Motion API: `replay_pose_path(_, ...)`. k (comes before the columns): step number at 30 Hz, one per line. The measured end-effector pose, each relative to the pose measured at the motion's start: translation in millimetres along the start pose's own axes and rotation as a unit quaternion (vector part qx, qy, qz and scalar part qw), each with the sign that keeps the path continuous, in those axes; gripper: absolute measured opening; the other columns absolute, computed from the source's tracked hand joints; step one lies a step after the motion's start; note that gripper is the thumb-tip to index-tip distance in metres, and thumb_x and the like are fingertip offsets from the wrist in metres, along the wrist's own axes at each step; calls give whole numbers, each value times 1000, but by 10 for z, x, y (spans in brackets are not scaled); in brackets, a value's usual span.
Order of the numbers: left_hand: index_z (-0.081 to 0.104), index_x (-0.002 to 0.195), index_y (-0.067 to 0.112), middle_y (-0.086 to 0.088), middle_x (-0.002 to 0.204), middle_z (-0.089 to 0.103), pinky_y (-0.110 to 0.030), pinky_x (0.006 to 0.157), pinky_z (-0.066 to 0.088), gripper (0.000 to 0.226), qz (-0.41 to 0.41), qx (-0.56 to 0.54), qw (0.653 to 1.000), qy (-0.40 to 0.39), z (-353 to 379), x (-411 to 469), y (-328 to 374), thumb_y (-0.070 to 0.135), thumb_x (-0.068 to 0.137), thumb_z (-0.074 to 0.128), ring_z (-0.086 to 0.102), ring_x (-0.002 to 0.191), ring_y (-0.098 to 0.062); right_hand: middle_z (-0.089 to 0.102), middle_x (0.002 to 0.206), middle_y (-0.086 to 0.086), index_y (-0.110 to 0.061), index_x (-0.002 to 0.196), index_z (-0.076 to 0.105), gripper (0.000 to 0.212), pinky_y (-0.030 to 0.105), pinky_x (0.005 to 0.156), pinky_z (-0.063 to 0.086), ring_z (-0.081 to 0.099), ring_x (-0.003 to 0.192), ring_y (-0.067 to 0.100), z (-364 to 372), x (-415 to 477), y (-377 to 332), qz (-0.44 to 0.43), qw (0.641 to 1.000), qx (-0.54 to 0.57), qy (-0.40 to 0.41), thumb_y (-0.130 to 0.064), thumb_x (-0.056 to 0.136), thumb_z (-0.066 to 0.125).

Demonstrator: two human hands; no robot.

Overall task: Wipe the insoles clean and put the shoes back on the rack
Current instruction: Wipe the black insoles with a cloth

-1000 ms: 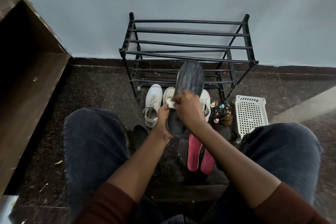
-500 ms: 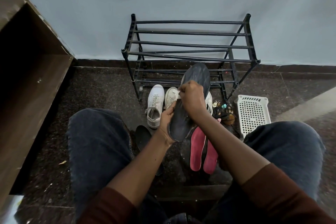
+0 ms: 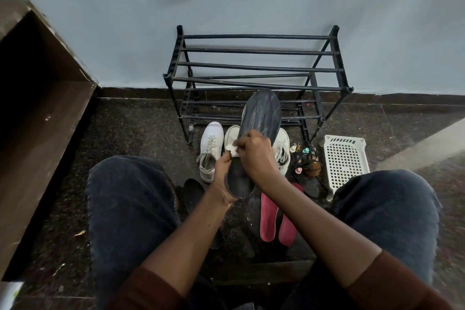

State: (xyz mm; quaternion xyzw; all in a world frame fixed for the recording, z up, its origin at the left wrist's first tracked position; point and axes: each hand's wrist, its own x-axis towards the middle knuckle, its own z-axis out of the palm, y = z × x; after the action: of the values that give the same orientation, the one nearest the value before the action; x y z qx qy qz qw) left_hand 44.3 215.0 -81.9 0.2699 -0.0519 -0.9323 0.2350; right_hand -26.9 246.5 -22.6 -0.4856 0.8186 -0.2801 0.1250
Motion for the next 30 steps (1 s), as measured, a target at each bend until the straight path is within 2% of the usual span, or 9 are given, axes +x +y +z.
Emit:
replay_pose_path(5, 76, 93, 9, -10, 96, 72, -40, 83, 55, 43, -33, 60, 998, -10, 55, -20, 24, 37, 82, 46, 70, 90, -26, 63, 97, 23, 1, 95, 72, 22, 31, 78, 42, 60, 90, 35, -116, 340, 91, 17, 999, -1, 31, 7, 82, 55)
replay_pose_path(10, 76, 83, 5, -10, 80, 73, -32, 66, 59, 41, -10, 13, 1000, 20, 64, -43, 70, 31, 82, 44, 72, 73, -22, 64, 97, 15, -2, 93, 73, 19, 31, 78, 45, 61, 88, 28, -22, 82, 36, -55, 998, -4, -12, 3, 82, 58)
replay_pose_path(12, 70, 83, 2, -11, 67, 70, -28, 58, 59, 14, -20, -17, 1000, -8, 68, -63, 51, 15, 81, 65, 70, 62, -21, 64, 94, 13, -3, 91, 73, 17, 31, 76, 44, 62, 85, 26, 16, -102, 27, -75, 997, 13, -16, 2, 82, 60)
replay_pose_path(14, 71, 82, -7, -19, 73, 70, -32, 67, 59, 33, -1, -43, 998, -49, 108, -106, 0, 2, 56, 88, 71, 69, -28, 64, 92, 12, -2, 91, 73, 15, 31, 75, 46, 62, 84, 25, 10, -163, 37, -73, 997, 29, -5, 2, 82, 61)
replay_pose_path(16, 74, 84, -1, -14, 81, 72, -30, 74, 57, 47, 17, 8, 999, -42, 122, -132, -21, 15, 44, 93, 72, 76, -23, 63, 93, 14, -2, 93, 73, 16, 32, 75, 47, 62, 84, 26, -6, -105, 66, -65, 998, 18, 2, 1, 83, 61)
replay_pose_path(22, 70, 104, 6, -12, 101, 70, -39, 79, 55, 45, -43, 46, 998, -18, 93, -93, 31, 38, 91, 41, 68, 90, -28, 65, 97, 15, -3, 92, 73, 17, 22, 79, 40, 61, 86, 26, -155, 270, 190, 22, 998, 55, 34, 1, 79, 63)
replay_pose_path(24, 65, 111, 2, -16, 104, 68, -38, 74, 58, 56, -59, 31, 997, -33, 102, -115, 66, 45, 97, 33, 67, 90, -31, 69, 92, 4, -12, 90, 75, 15, 18, 76, 41, 61, 81, 14, -237, 331, 226, 115, 975, 181, 62, -7, 77, 69)
replay_pose_path(28, 32, 144, 7, -15, 126, 50, -38, 79, 55, 83, -53, 44, 992, -103, 163, -128, 182, 60, 82, 46, 64, 100, -31, 68, 75, 6, -7, 90, 70, 17, 28, 66, 54, 62, 65, 18, -376, 269, 225, 213, 848, 482, 53, 4, 80, 63)
replay_pose_path(30, 31, 144, 11, -14, 123, 49, -39, 81, 55, 89, -57, 54, 989, -127, 179, -129, 193, 57, 73, 61, 57, 103, -31, 68, 67, 2, -16, 86, 72, 27, 26, 59, 55, 61, 56, 16, -391, 153, 212, 198, 864, 461, 26, 8, 79, 61)
